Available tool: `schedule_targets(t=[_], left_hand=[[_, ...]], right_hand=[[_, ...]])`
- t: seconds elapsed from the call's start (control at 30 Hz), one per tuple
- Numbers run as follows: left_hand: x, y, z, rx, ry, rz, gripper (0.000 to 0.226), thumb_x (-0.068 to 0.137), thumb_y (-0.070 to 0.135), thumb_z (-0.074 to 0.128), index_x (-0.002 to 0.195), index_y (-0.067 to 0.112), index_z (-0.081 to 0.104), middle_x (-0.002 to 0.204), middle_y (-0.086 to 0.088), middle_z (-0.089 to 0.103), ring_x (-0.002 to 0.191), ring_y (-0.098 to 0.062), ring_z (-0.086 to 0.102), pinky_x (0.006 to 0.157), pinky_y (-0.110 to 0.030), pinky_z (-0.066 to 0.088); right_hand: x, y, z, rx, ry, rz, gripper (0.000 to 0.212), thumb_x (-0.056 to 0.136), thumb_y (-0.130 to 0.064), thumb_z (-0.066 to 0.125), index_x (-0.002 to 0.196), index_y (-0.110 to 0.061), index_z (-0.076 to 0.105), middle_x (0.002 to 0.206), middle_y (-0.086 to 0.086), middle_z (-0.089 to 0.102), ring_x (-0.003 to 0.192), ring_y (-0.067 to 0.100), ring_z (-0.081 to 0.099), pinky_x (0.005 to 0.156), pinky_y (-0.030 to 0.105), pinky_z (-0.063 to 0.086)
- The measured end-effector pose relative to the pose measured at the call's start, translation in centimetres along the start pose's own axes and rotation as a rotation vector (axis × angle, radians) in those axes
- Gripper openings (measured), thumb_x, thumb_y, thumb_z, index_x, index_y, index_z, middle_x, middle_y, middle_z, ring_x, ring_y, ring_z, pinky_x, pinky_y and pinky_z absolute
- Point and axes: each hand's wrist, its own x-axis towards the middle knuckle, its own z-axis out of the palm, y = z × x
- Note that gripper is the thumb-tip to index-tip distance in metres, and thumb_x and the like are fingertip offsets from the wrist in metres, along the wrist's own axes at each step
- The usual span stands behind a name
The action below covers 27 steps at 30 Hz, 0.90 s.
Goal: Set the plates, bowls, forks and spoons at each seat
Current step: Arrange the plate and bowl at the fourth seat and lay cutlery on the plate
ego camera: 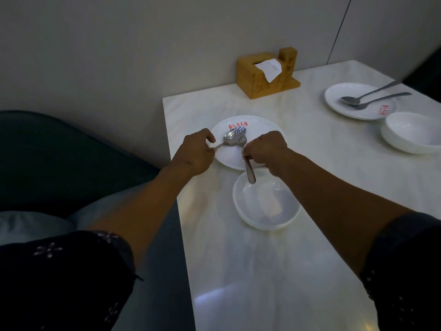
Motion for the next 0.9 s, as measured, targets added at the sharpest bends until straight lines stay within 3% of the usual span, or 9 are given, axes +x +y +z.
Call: schedule_targets(t=[0.07, 0.17, 0.3, 0.4, 0.53, 0.7, 0.9], left_hand=[[-0.5, 0.7, 0.1, 0.103, 0.127, 0.065, 0.026, 0.093, 0.023, 0.057, 0.118, 0.016, 0.055, 0.117, -0.011, 0.060, 0.104, -0.027, 0.057, 0.087, -0.041, 0.047], [-1.3, 2.8, 0.3, 0.030, 0.277, 0.158, 0.017, 0.092, 0.024, 0.057, 0.107, 0.019, 0.059, 0.107, -0.007, 0.066, 0.099, -0.027, 0.061, 0.087, -0.043, 0.051], [-1.5, 5.2, 0.5, -0.162, 0.002, 0.002, 0.005, 0.087, 0.024, 0.065, 0.090, 0.021, 0.064, 0.107, -0.009, 0.071, 0.100, -0.025, 0.066, 0.072, -0.024, 0.049], [-1.5, 5.8, 0.1, -0.417, -0.141, -0.151, 0.004, 0.087, 0.017, 0.067, 0.083, 0.017, 0.065, 0.092, -0.009, 0.072, 0.075, -0.018, 0.068, 0.055, -0.018, 0.047], [-2.0, 5.8, -0.4, -0.625, -0.323, -0.273, 0.009, 0.083, 0.011, 0.070, 0.090, 0.014, 0.065, 0.079, -0.004, 0.071, 0.065, -0.013, 0.067, 0.058, -0.022, 0.050], [-2.2, 5.7, -0.6, -0.851, -0.398, -0.385, 0.020, 0.082, 0.002, 0.070, 0.101, 0.005, 0.069, 0.087, -0.011, 0.070, 0.076, -0.020, 0.066, 0.058, -0.023, 0.055], [-1.9, 4.4, -1.1, -0.831, -0.335, -0.432, 0.021, 0.085, -0.006, 0.063, 0.103, 0.004, 0.069, 0.090, -0.013, 0.069, 0.070, -0.018, 0.066, 0.056, -0.023, 0.054]], right_hand=[[-0.1, -0.1, -0.2, 0.013, -0.013, -0.006, 0.027, 0.067, -0.002, 0.077, 0.091, 0.006, 0.069, 0.083, 0.018, 0.069, 0.064, 0.024, 0.061, 0.057, 0.027, 0.047], [-0.4, -0.3, -0.5, 0.067, -0.040, 0.019, 0.024, 0.070, 0.001, 0.076, 0.093, 0.007, 0.069, 0.085, 0.022, 0.071, 0.052, 0.019, 0.057, 0.055, 0.026, 0.049], [-0.8, -1.1, -1.0, 0.128, -0.041, 0.060, 0.016, 0.072, 0.001, 0.074, 0.086, -0.002, 0.068, 0.076, 0.016, 0.066, 0.048, 0.015, 0.051, 0.048, 0.023, 0.042], [-1.1, -1.1, -1.1, 0.139, -0.028, 0.082, 0.017, 0.073, -0.002, 0.075, 0.088, -0.004, 0.068, 0.073, 0.012, 0.062, 0.048, 0.013, 0.047, 0.042, 0.021, 0.035], [-1.0, -0.8, -1.3, 0.164, 0.015, 0.094, 0.012, 0.075, -0.001, 0.071, 0.085, -0.006, 0.066, 0.074, 0.013, 0.064, 0.048, 0.012, 0.052, 0.035, 0.018, 0.032], [-1.2, -0.8, -1.2, 0.152, 0.026, 0.091, 0.012, 0.072, -0.002, 0.072, 0.082, -0.006, 0.067, 0.065, 0.011, 0.062, 0.041, 0.011, 0.051, 0.034, 0.015, 0.032], [-1.6, -0.3, -1.1, 0.099, 0.029, 0.052, 0.028, 0.068, -0.008, 0.080, 0.092, 0.000, 0.070, 0.085, 0.010, 0.071, 0.067, 0.018, 0.061, 0.052, 0.024, 0.041]])
